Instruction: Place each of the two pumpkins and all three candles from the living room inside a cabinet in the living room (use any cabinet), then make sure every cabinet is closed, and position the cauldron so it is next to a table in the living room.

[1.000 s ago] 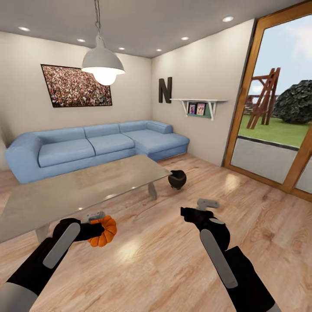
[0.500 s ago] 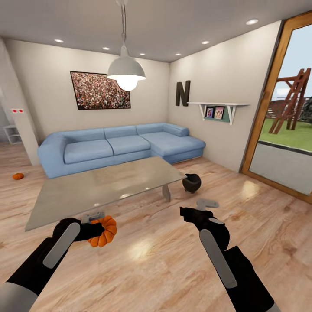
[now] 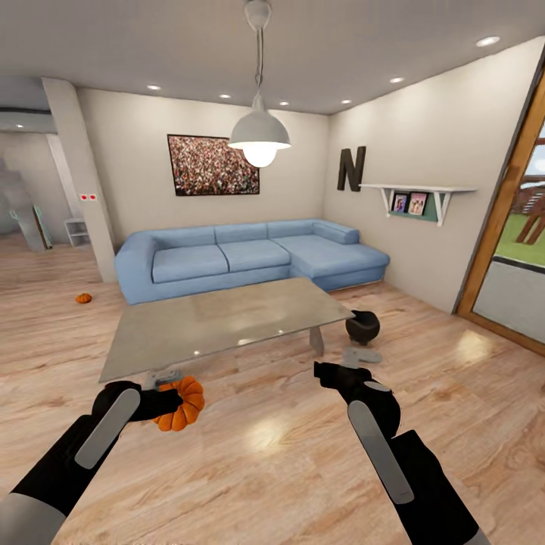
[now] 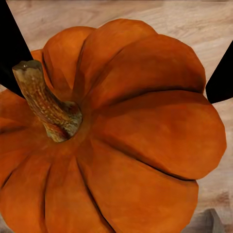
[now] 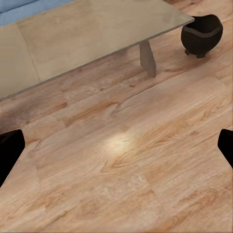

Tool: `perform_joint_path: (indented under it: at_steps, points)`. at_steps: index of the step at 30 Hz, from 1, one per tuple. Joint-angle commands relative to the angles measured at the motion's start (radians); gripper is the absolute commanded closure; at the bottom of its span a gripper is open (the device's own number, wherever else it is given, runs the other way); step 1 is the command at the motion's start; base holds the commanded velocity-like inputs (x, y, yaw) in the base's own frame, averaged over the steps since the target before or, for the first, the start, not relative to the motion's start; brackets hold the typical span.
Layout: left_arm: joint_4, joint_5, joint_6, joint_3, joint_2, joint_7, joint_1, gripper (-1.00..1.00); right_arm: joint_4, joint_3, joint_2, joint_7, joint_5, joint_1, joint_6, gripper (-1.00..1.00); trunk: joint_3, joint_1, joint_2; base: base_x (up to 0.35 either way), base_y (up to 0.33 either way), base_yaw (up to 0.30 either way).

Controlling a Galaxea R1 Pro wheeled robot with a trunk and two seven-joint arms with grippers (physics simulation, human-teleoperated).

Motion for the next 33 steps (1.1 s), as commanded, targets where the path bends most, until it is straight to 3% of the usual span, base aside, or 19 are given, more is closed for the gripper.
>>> perform_joint_path:
  at_steps: [1, 33]
  points:
    - [-0.001, 0.009, 0.0, -0.003, 0.001, 0.011, -0.001, 1.0, -0.001, 0.001, 0.0, -0.01, -0.01, -0.001, 0.002, -1.0, 0.003, -0.004, 0.007, -0.01, 0.004, 0.243]
    - [-0.001, 0.014, 0.0, -0.001, 0.001, 0.009, -0.002, 1.0, -0.001, 0.025, 0.001, -0.009, -0.01, -0.001, 0.003, -1.0, 0.132, -0.127, 0.231, -0.058, 0.011, 0.243]
